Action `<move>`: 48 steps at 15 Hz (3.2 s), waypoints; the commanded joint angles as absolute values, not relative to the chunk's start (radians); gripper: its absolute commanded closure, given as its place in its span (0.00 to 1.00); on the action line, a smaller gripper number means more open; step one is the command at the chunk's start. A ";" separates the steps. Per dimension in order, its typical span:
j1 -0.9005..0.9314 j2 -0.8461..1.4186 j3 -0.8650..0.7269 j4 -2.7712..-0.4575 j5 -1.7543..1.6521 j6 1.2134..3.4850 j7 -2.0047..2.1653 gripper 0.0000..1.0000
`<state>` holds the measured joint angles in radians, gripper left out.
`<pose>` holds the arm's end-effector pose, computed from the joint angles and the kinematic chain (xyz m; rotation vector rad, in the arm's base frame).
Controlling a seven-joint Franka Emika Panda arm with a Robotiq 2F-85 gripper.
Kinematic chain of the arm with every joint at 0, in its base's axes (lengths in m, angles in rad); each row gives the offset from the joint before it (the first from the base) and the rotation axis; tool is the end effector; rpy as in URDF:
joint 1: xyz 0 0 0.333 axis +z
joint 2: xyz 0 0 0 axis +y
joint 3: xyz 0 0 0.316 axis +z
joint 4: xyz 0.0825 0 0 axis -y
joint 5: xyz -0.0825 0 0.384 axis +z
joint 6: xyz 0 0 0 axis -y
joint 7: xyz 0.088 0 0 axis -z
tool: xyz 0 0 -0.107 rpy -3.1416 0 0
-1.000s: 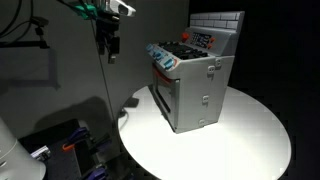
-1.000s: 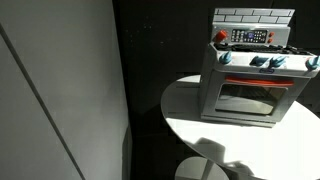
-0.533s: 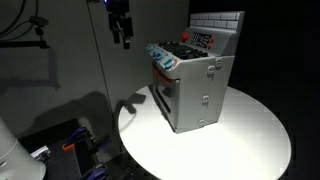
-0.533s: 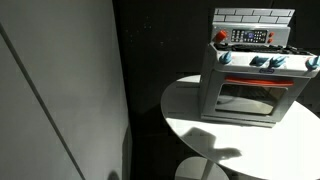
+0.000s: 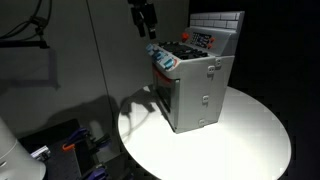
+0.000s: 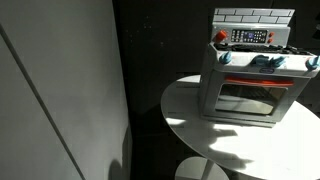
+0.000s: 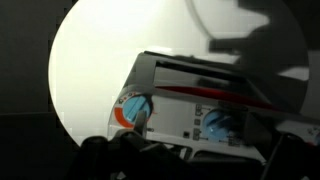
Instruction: Press the top right orange button on the stove
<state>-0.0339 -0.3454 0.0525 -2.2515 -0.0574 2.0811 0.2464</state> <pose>0.4657 0.0076 0.5197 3.0658 -0.3164 0.2813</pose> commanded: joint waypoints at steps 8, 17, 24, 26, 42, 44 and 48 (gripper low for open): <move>-0.075 -0.249 0.048 -2.179 -0.199 2.161 0.371 0.00; -0.095 -0.210 0.057 -2.160 -0.263 2.259 0.468 0.00; -0.121 -0.100 0.049 -2.080 -0.351 2.379 0.631 0.00; -0.119 -0.060 0.039 -2.040 -0.379 2.385 0.675 0.00; -0.047 0.176 -0.084 -1.784 -0.415 2.367 0.785 0.00; -0.038 0.191 -0.093 -1.768 -0.413 2.367 0.785 0.00; -0.021 0.219 -0.109 -1.738 -0.410 2.366 0.785 0.00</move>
